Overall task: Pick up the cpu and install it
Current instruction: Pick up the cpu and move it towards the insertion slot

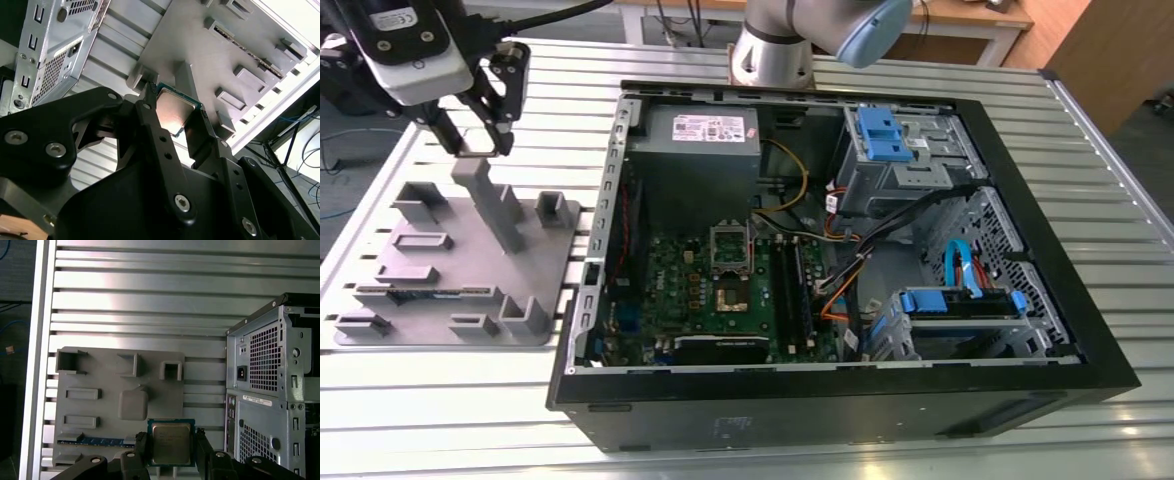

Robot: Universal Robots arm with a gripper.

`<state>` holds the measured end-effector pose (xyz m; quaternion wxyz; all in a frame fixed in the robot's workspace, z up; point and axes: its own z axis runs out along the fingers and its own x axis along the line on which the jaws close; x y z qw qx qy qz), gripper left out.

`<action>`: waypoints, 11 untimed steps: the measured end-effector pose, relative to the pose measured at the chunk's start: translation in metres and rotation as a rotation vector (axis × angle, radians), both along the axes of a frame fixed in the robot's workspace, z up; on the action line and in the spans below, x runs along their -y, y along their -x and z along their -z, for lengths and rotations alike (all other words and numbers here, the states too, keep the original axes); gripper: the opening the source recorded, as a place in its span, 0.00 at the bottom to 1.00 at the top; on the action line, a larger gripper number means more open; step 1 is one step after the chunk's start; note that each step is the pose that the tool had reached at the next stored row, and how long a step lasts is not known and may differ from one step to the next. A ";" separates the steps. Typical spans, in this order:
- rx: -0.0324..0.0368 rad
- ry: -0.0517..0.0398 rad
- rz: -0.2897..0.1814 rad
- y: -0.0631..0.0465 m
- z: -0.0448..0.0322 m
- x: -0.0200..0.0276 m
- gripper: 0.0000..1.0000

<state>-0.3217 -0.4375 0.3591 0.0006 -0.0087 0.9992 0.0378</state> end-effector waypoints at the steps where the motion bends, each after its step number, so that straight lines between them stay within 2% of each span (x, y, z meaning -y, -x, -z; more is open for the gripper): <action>1: -0.0002 0.0001 0.000 -0.001 -0.0001 0.0000 0.47; 11: 0.0000 0.0000 0.002 -0.026 0.0004 0.0000 0.47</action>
